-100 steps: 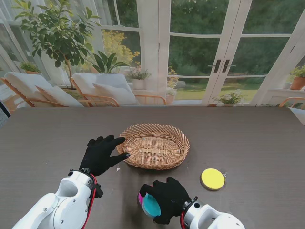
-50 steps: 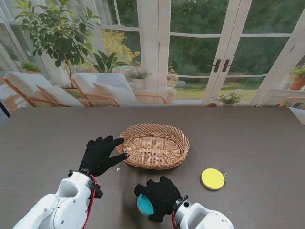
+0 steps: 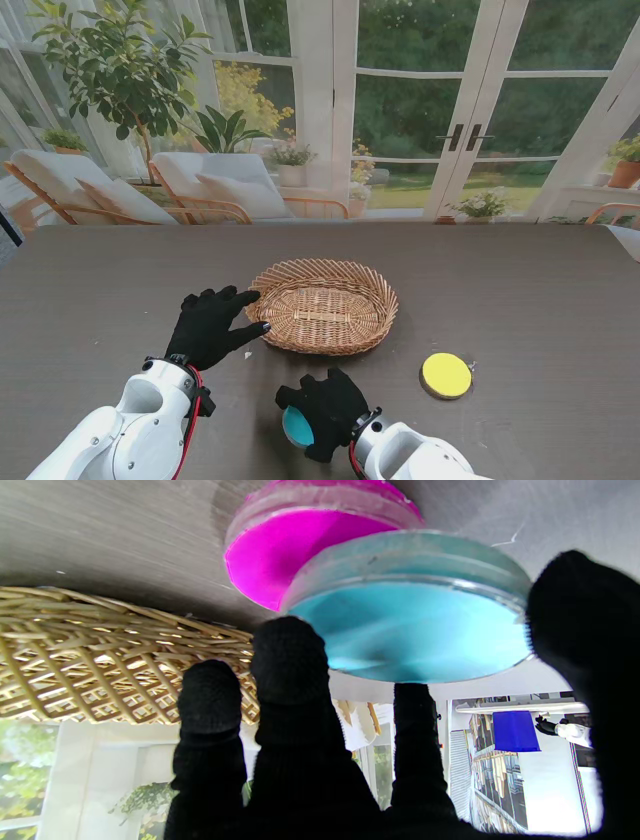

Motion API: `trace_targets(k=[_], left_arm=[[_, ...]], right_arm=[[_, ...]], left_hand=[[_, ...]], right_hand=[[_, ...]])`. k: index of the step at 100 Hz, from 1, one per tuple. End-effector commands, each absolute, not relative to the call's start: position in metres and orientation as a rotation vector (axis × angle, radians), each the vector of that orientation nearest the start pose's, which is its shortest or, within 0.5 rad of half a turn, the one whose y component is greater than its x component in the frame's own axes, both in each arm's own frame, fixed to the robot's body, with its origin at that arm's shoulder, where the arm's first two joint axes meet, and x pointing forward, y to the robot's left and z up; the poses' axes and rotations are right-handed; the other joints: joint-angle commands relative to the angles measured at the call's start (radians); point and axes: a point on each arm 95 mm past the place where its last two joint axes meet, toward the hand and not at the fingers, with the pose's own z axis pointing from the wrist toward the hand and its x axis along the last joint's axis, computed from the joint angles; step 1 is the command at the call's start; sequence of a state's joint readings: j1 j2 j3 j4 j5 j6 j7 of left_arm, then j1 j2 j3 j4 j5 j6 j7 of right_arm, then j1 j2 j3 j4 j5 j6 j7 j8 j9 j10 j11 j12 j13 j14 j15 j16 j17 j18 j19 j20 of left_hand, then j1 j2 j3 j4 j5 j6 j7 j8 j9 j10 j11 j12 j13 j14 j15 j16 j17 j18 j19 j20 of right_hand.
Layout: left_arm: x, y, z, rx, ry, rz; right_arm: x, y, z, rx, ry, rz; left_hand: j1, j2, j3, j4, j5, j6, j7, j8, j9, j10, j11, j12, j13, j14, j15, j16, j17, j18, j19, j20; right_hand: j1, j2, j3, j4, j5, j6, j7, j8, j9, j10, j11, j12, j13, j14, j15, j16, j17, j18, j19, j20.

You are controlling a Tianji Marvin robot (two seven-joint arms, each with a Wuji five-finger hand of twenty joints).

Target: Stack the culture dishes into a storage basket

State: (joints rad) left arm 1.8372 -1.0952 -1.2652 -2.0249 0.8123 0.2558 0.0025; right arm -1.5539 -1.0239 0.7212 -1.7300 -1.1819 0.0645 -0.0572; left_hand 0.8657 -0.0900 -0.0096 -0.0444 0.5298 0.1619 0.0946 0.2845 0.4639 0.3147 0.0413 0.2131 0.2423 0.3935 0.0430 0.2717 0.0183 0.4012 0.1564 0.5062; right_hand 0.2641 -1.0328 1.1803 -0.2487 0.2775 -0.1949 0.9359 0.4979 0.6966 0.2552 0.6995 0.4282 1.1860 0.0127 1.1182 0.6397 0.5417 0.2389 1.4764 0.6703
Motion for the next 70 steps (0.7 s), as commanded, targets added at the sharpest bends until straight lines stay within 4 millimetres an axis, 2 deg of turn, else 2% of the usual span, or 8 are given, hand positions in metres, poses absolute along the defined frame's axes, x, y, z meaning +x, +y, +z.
trace_targets(k=[1,19,70], left_arm=[[0.324,-0.028,-0.268,-1.500,1.249,-1.595],[0.324,-0.028,-0.268,-1.505,1.250,-1.592],[0.324,-0.026,-0.270,-1.507,1.256,-1.585]], right_arm=[[0.293,0.147,-0.363,0.819,1.937,1.580],[0.297,0.148,-0.366,0.799,1.946,1.553],[0.305,0.145,-0.368,0.786,1.948,1.501]], left_hand=[[0.027,0.056,-0.007,0.033,0.023,-0.008,0.004,0.007,0.023,0.003,0.000,0.010,0.021,0.009,0.010,0.010,-0.015,-0.014,-0.021,0.014],[0.027,0.057,-0.007,0.032,0.023,-0.009,0.004,0.007,0.022,0.003,0.000,0.010,0.020,0.007,0.010,0.010,-0.016,-0.013,-0.021,0.014],[0.027,0.058,-0.007,0.033,0.026,-0.008,0.005,0.008,0.022,0.002,0.000,0.010,0.020,0.007,0.010,0.010,-0.016,-0.015,-0.021,0.014]], right_hand=[[0.090,0.134,0.145,0.118,0.019,-0.033,0.101,0.033,-0.003,-0.142,0.140,0.072,-0.027,-0.015,0.018,-0.003,0.276,-0.020,0.031,-0.017],[0.087,0.141,0.142,0.119,0.004,-0.037,0.097,0.031,-0.031,-0.159,0.145,0.074,-0.050,-0.018,0.021,-0.002,0.256,-0.037,0.036,-0.012],[0.082,0.138,0.140,0.118,-0.001,-0.038,0.095,0.029,-0.053,-0.164,0.149,0.075,-0.062,-0.022,0.021,-0.010,0.247,-0.055,0.044,-0.016]])
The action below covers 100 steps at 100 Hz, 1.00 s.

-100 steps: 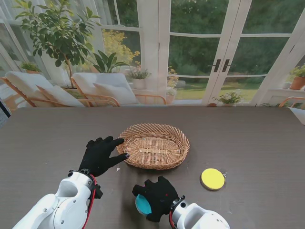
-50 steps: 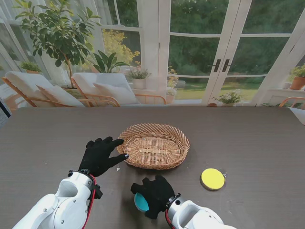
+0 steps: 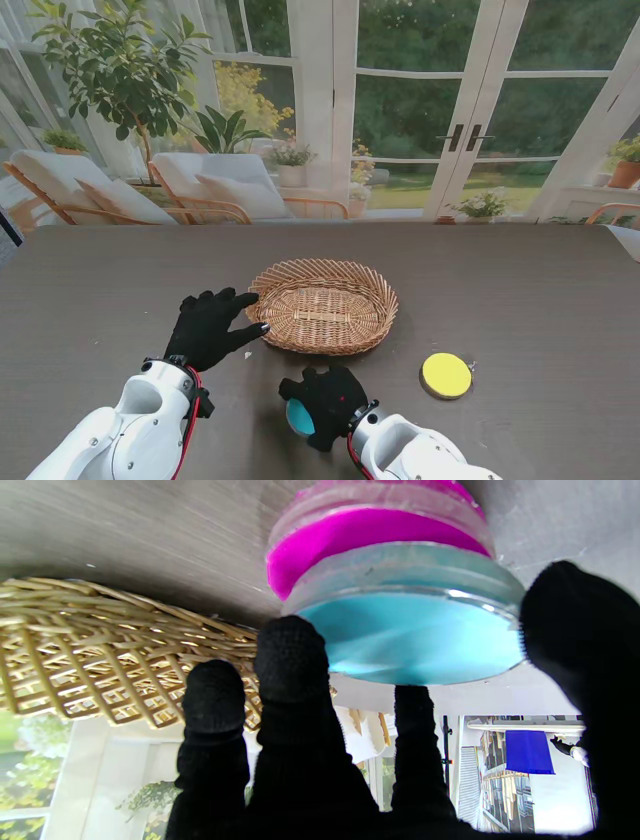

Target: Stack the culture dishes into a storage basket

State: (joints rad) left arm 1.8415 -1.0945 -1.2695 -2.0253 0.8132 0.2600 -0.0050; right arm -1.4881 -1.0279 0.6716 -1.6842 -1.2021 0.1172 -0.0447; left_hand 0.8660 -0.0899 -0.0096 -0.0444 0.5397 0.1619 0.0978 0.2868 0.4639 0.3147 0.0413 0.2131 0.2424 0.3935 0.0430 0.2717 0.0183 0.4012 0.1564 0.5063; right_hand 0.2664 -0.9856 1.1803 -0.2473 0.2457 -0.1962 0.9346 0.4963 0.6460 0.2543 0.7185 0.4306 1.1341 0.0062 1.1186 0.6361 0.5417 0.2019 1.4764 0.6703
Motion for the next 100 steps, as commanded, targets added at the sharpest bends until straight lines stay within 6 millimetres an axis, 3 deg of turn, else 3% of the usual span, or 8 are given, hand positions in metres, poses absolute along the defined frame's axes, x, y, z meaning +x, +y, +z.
trace_targets(k=[1,100], left_arm=[[0.3241,-0.0264,-0.2696,-1.507,1.256,-1.585],[0.3235,-0.0254,-0.2715,-1.528,1.279,-1.568]], right_arm=[[0.3048,0.1454,-0.3682,0.786,1.948,1.500],[0.3034,0.1401,-0.3726,0.759,1.981,1.451]], left_hand=[[0.027,0.058,-0.007,0.033,0.016,-0.010,0.001,0.005,0.022,0.001,0.000,0.011,0.020,0.006,0.010,0.010,-0.016,-0.015,-0.021,0.014],[0.034,0.059,-0.006,0.033,0.032,-0.005,0.007,0.008,0.027,0.002,0.001,0.011,0.021,0.005,0.010,0.010,-0.018,-0.018,-0.022,0.014]], right_hand=[[0.079,0.090,0.139,0.116,0.030,-0.037,0.096,0.031,-0.003,-0.163,0.130,0.073,-0.011,-0.015,0.021,-0.007,0.245,-0.019,0.043,-0.016],[0.028,0.069,0.090,0.092,-0.108,-0.015,0.039,0.014,-0.237,-0.141,0.125,0.067,-0.257,0.052,-0.150,-0.052,0.072,-0.020,-0.052,-0.021]])
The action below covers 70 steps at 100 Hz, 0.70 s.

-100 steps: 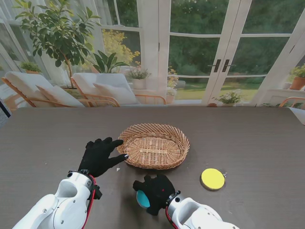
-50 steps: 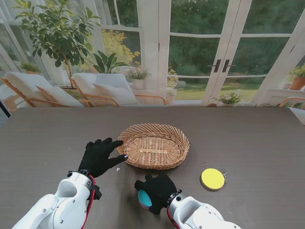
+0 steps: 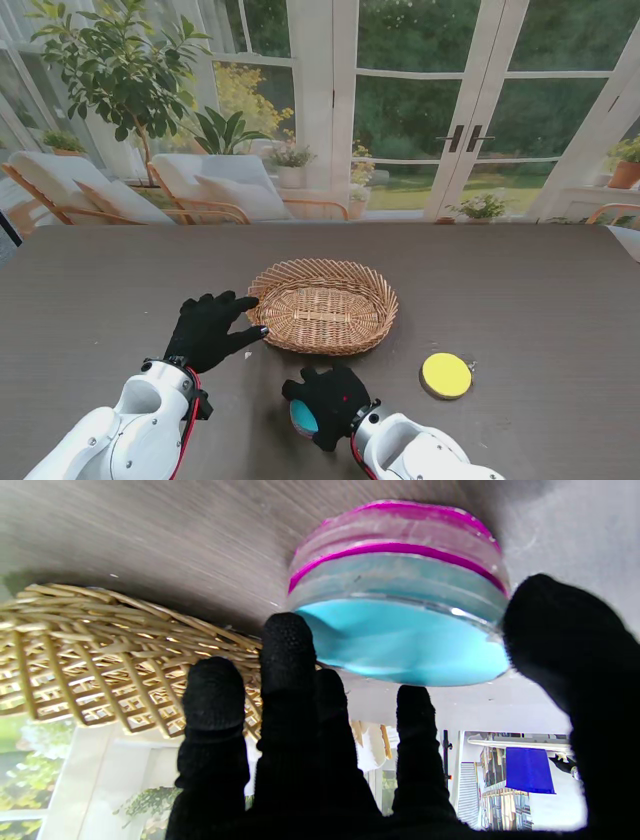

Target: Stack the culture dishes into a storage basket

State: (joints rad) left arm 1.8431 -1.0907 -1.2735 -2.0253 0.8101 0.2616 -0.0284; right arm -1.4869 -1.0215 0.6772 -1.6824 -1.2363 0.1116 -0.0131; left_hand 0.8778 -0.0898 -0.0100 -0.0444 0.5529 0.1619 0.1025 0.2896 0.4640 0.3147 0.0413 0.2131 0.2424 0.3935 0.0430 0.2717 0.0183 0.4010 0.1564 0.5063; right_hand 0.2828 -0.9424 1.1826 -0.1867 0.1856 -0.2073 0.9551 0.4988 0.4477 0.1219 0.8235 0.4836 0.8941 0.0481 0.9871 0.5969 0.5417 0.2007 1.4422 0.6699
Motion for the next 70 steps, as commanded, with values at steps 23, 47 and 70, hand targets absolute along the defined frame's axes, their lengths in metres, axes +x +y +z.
trace_targets(k=[23,47,70], left_arm=[[0.3237,-0.0254,-0.2718,-1.533,1.283,-1.568],[0.3238,-0.0253,-0.2722,-1.538,1.287,-1.566],[0.3245,-0.0250,-0.2729,-1.542,1.291,-1.565]], right_arm=[[0.3024,0.1380,-0.3729,0.744,1.988,1.443],[0.3036,0.1376,-0.3757,0.741,1.992,1.440],[0.3022,0.1339,-0.3726,0.756,1.980,1.456]], left_hand=[[0.022,0.059,-0.006,0.033,0.023,-0.008,0.003,0.006,0.027,0.001,0.001,0.012,0.022,0.006,0.011,0.011,-0.018,-0.019,-0.021,0.014],[0.023,0.060,-0.006,0.033,0.027,-0.006,0.004,0.007,0.030,0.007,0.001,0.012,0.025,0.007,0.011,0.011,-0.018,-0.017,-0.021,0.014],[0.022,0.059,-0.007,0.033,0.026,-0.005,0.004,0.007,0.031,0.009,0.002,0.012,0.022,0.009,0.010,0.011,-0.018,-0.019,-0.022,0.014]], right_hand=[[-0.013,0.007,0.073,0.020,-0.081,0.011,-0.004,0.006,-0.097,-0.001,0.020,0.008,-0.049,0.006,-0.025,-0.014,0.053,-0.031,-0.024,-0.018],[-0.037,-0.005,0.066,0.009,-0.098,0.016,-0.027,-0.002,-0.137,0.005,0.024,0.007,-0.071,0.000,-0.019,-0.012,0.045,-0.043,-0.021,-0.014],[-0.071,0.003,0.049,0.000,-0.101,0.025,-0.119,-0.034,-0.174,0.006,0.000,-0.013,-0.104,0.034,-0.043,-0.022,0.026,-0.031,-0.033,-0.012]])
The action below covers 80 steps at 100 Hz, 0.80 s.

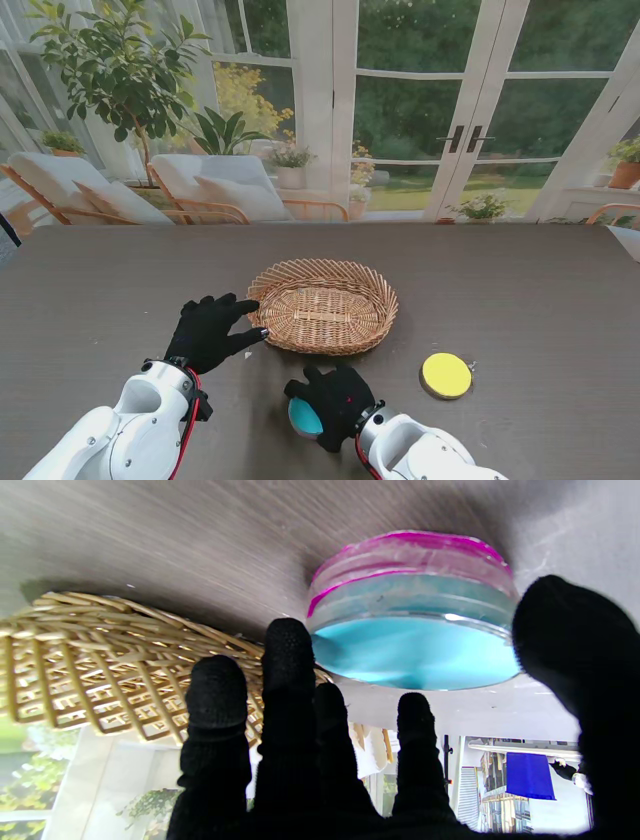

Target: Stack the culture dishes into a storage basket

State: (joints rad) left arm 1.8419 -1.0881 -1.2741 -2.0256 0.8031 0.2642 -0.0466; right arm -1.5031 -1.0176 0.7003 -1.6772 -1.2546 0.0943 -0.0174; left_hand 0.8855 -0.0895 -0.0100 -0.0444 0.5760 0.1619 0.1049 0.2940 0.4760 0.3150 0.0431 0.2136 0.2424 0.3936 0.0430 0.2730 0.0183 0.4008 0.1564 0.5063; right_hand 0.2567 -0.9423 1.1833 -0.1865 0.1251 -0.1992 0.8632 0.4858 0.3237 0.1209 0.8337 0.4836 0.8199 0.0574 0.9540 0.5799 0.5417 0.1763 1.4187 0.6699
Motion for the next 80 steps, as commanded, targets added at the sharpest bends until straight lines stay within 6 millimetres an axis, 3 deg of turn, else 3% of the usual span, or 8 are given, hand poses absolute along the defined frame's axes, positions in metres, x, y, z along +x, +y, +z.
trace_targets(k=[1,36,45,57,66,80], left_arm=[[0.325,-0.025,-0.273,-1.542,1.291,-1.565],[0.325,-0.025,-0.274,-1.548,1.293,-1.566],[0.326,-0.025,-0.274,-1.548,1.293,-1.567],[0.326,-0.025,-0.274,-1.549,1.293,-1.569],[0.326,-0.025,-0.274,-1.550,1.293,-1.571],[0.325,-0.025,-0.274,-1.553,1.292,-1.572]], right_arm=[[0.302,0.134,-0.372,0.757,1.979,1.457],[0.297,0.121,-0.355,0.793,1.933,1.505],[0.295,0.115,-0.347,0.810,1.907,1.520],[0.297,0.105,-0.332,0.865,1.853,1.542],[0.304,0.096,-0.324,0.914,1.807,1.548],[0.318,0.077,-0.312,0.967,1.736,1.528]], left_hand=[[0.015,0.059,-0.007,0.033,0.003,-0.004,0.001,0.003,0.018,0.009,-0.001,0.011,0.022,0.008,0.010,0.010,-0.018,-0.019,-0.021,0.014],[0.016,0.059,-0.006,0.033,0.004,-0.005,0.002,0.003,0.018,0.010,0.000,0.011,0.023,0.011,0.011,0.010,-0.018,-0.018,-0.022,0.013],[0.016,0.060,-0.006,0.033,0.005,-0.007,0.002,0.003,0.017,0.006,-0.001,0.011,0.023,0.008,0.011,0.010,-0.018,-0.018,-0.022,0.014],[0.015,0.060,-0.007,0.033,0.003,-0.008,0.001,0.003,0.018,0.006,-0.001,0.011,0.024,0.008,0.011,0.010,-0.018,-0.018,-0.021,0.014],[0.015,0.060,-0.007,0.033,0.003,-0.008,0.001,0.003,0.019,0.005,0.000,0.011,0.024,0.007,0.011,0.010,-0.018,-0.018,-0.021,0.014],[0.016,0.060,-0.006,0.033,0.003,-0.008,0.001,0.003,0.020,0.007,0.000,0.011,0.024,0.008,0.011,0.010,-0.018,-0.018,-0.022,0.013]], right_hand=[[-0.047,0.004,0.047,0.000,-0.041,0.017,-0.029,-0.022,-0.051,0.007,-0.011,-0.013,-0.033,0.028,-0.013,-0.007,0.025,-0.005,-0.010,-0.012],[-0.087,0.090,-0.012,0.008,-0.037,0.031,-0.032,-0.008,-0.046,-0.017,-0.056,-0.054,-0.067,0.119,-0.220,-0.084,-0.009,0.049,-0.072,-0.012],[-0.099,0.155,-0.052,0.020,-0.032,0.028,-0.024,-0.021,-0.021,-0.020,-0.064,-0.064,-0.090,0.140,-0.331,-0.136,-0.052,0.099,-0.180,-0.051],[-0.104,0.234,-0.109,0.038,0.016,0.025,-0.036,-0.039,0.010,-0.030,-0.103,-0.092,-0.127,0.168,-0.500,-0.223,-0.133,0.161,-0.380,-0.154],[-0.099,0.282,-0.139,0.049,0.053,0.015,-0.066,-0.061,0.049,-0.029,-0.151,-0.125,-0.135,0.176,-0.553,-0.248,-0.164,0.147,-0.429,-0.184],[-0.095,0.291,-0.159,0.055,0.088,0.029,-0.098,-0.095,0.068,-0.025,-0.203,-0.156,-0.162,0.176,-0.614,-0.274,-0.195,0.143,-0.465,-0.201]])
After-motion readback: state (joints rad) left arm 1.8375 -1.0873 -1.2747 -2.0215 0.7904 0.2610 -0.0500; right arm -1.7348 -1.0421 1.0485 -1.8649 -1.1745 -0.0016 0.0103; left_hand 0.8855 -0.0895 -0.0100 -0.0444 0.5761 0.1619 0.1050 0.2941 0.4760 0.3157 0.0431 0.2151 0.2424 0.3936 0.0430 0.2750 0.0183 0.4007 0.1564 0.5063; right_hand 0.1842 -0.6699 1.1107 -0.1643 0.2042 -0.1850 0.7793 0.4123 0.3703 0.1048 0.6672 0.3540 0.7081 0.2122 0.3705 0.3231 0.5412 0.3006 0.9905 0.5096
